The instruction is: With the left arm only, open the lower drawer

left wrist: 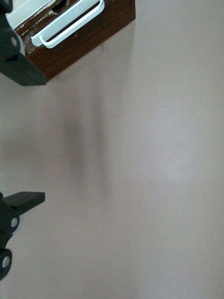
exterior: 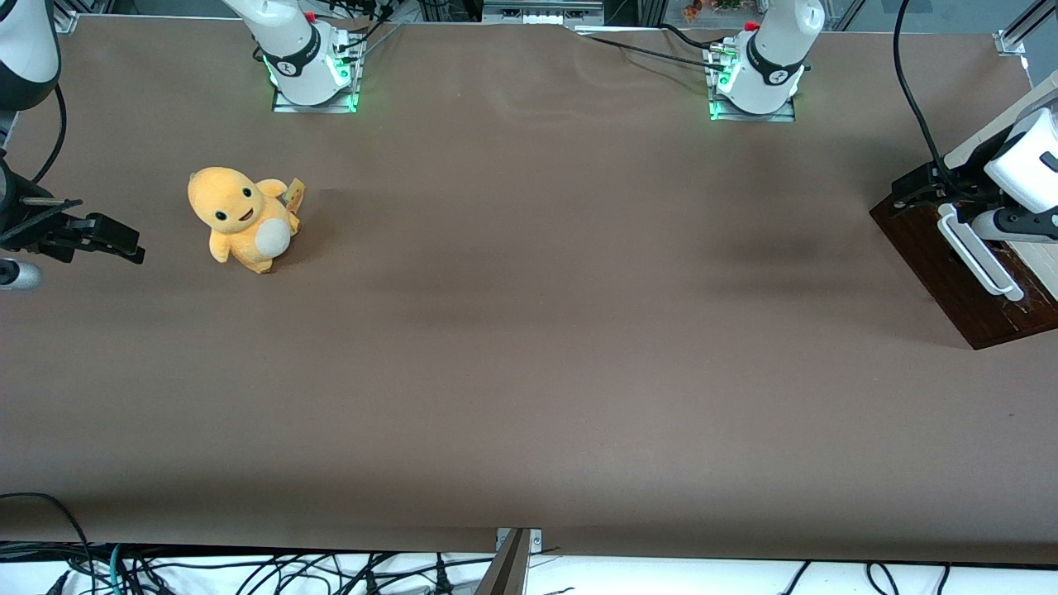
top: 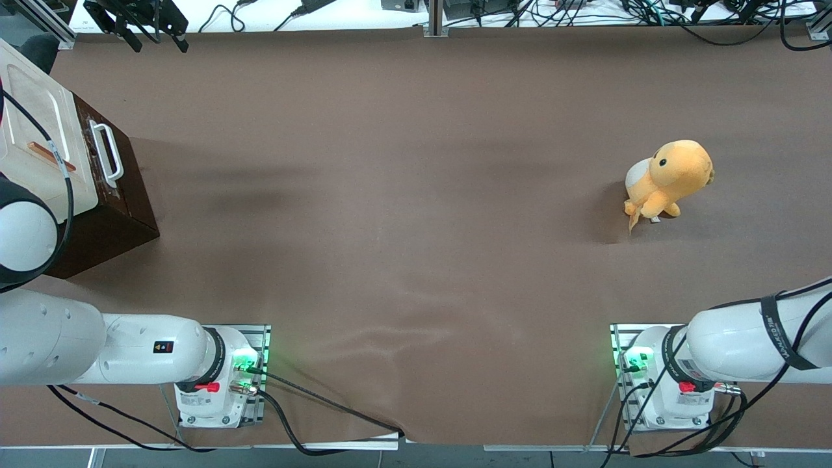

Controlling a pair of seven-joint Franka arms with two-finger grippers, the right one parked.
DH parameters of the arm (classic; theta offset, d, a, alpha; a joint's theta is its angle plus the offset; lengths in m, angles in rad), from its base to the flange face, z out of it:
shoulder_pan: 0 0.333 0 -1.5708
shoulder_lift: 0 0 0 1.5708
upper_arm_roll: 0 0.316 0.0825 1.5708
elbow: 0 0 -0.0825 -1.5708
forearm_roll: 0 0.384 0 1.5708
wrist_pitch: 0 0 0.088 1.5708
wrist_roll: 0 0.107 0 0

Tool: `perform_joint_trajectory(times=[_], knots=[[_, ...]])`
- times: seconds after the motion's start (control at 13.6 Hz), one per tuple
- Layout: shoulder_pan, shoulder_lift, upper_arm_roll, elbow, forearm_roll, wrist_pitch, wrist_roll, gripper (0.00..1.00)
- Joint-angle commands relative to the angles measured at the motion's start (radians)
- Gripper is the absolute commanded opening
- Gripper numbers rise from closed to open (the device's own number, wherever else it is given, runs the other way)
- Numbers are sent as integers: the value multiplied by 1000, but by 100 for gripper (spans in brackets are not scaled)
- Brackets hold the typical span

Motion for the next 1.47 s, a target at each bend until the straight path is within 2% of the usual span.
perform_joint_trajectory(times=[0.0, 1.17, 1.39], knots=[[2, 10, -3, 23, -3, -11, 6, 100], [0, 19, -3, 23, -1, -11, 6, 100], [2, 92, -1, 24, 14, -12, -32, 100]])
